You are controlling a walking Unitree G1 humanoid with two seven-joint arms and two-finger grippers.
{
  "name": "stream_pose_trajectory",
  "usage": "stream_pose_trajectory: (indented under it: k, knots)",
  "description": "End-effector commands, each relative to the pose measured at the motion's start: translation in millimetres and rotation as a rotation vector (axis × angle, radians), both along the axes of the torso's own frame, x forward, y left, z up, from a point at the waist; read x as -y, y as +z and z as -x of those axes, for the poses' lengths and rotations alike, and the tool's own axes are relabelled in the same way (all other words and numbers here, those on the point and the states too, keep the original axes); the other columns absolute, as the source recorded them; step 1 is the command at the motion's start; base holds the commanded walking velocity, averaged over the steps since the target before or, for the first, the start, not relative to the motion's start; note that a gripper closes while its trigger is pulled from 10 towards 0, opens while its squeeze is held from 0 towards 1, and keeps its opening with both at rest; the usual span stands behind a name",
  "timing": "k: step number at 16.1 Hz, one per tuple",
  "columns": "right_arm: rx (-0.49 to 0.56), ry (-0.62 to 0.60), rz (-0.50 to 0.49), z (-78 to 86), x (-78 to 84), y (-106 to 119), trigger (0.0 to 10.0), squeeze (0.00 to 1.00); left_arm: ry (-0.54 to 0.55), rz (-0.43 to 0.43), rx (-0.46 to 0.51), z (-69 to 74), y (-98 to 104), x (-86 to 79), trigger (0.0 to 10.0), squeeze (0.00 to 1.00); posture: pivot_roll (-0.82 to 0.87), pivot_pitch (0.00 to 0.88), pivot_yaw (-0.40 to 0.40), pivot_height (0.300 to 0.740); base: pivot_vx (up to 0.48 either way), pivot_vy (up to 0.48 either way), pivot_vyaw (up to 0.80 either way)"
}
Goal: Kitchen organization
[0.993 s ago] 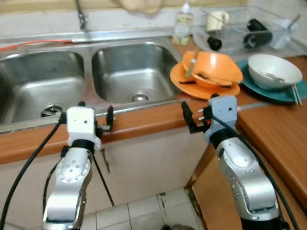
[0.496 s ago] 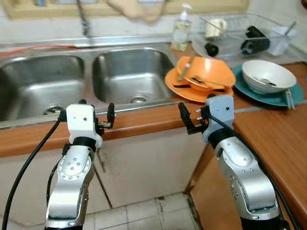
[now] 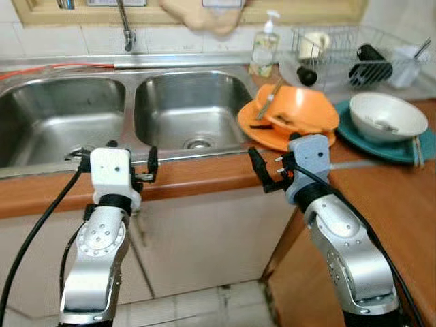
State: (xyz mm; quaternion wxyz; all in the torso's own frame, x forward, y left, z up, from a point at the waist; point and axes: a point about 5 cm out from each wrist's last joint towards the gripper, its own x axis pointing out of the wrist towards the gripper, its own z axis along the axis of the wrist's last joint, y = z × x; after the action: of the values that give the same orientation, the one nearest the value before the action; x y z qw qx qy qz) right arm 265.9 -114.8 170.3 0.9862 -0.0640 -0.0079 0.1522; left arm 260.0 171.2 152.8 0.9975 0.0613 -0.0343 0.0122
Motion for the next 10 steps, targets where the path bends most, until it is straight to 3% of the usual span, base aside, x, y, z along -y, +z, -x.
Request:
stream_pose_trajectory:
  k: [1,7,10]
  knots:
    - [0.013,-0.025,0.006,-0.4,4.1,1.6,10.0,1.0,-0.003,0.021,-0.01,-0.7,-1.5,3.1,10.0,0.0,-0.12,0.0,-0.001,0.74,0.0,0.0,0.0]
    - [0.008,-0.007,0.008,0.9,1.0,0.8,10.0,1.0,-0.008,0.029,-0.024,-0.2,-3.0,2.6,10.0,0.0,-0.11,0.0,-0.003,0.74,0.0,0.0,0.0]
    - [0.005,-0.009,0.008,1.2,0.6,0.3,10.0,1.0,-0.013,0.033,-0.024,-0.1,-3.2,3.1,10.0,0.0,-0.12,0.0,-0.001,0.74,0.0,0.48,0.0]
